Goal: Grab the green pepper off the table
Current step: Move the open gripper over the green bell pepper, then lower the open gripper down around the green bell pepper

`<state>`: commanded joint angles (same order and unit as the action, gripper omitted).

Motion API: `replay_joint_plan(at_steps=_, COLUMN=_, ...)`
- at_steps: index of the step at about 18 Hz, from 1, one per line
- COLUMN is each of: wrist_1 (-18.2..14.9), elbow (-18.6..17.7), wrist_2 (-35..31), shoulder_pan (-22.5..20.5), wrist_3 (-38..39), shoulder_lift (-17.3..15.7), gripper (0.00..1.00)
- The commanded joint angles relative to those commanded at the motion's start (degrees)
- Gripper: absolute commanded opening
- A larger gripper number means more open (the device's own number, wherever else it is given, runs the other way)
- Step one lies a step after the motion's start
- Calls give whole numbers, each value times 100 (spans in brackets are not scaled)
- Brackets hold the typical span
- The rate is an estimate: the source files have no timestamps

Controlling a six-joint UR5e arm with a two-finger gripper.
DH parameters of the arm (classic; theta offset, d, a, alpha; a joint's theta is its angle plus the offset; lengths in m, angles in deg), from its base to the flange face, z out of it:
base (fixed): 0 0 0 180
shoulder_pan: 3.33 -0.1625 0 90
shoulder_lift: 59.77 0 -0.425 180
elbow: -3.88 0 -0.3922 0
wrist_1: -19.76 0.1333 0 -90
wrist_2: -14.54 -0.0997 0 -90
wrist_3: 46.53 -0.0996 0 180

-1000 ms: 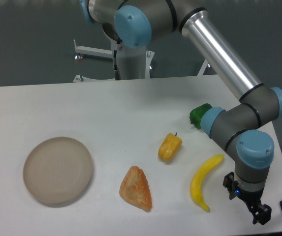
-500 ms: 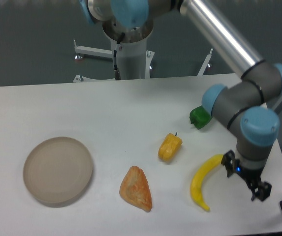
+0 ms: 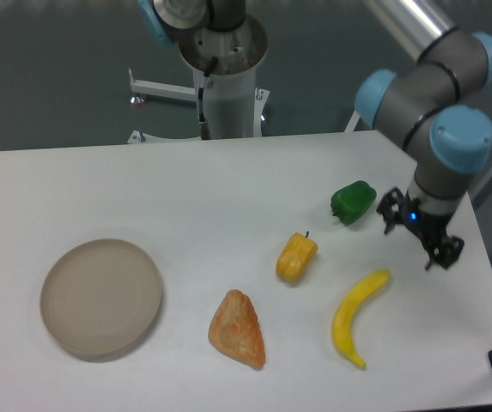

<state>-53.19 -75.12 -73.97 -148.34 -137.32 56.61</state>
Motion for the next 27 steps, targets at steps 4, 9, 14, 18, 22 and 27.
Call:
replay_joint_plan(at_steps=4, wrist_1=9, elbow=-563, wrist_2=62, shoulder_pan=-158, wrist_3=9, shoulder_lift=-247, gripper=100)
replay_joint_plan(at_steps=9, wrist_1=88, elbow=-1144, wrist_2=526, shoulder_pan=-492, wrist_3=70, shoulder_lift=-396, gripper=100)
replay_joint_plan(at_steps=14, wrist_1=105, elbow=-1355, wrist_2=869, shoulder_pan=-782, wrist_3=53, shoulder_lift=-432, gripper=100)
replay_joint_plan(at_steps=18, wrist_1=105, elbow=-1522, wrist_2=1186, shoulder_pan=-941, wrist_3=88, shoulder_lift=-432, gripper=100)
replay_joint_plan(at_steps=22, wrist_1=132, elbow=-1610, wrist_2=1283, shoulder_pan=-932, wrist_3=44, shoulder_lift=-432, gripper=100)
replay_joint_plan(at_steps=27, wrist_1=324, elbow=-1733, wrist_2=1441, shoulder_pan=-888, wrist_3=26, shoulder_lift=-432, gripper=100)
